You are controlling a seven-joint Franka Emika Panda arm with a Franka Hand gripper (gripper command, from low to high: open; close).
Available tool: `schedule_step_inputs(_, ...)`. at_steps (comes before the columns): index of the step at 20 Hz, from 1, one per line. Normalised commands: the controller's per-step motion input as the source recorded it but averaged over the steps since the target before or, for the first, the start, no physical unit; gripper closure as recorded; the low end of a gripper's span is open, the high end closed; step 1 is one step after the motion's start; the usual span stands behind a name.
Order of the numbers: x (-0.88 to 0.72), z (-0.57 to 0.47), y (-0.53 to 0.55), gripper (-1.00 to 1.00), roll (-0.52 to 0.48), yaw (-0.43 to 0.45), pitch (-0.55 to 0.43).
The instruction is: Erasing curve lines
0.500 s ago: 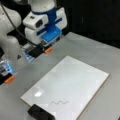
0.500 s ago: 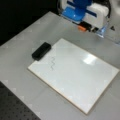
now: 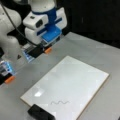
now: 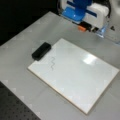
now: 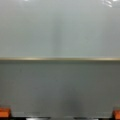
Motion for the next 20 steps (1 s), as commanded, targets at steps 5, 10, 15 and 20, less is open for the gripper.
schedule_step_inputs(5,0.0,0.05,-0.05,-1.0,0.018,0.107,0.051)
schedule_step_inputs(10,0.07,0.09,-0.14,-1.0,-0.001,0.135,0.09)
schedule_step_inputs(15,0.13,0.09,-0.26,-1.0,-0.016,0.161,0.117)
schedule_step_inputs(20,0.19,0.08,-0.31,-1.0,-0.042,0.136,0.133)
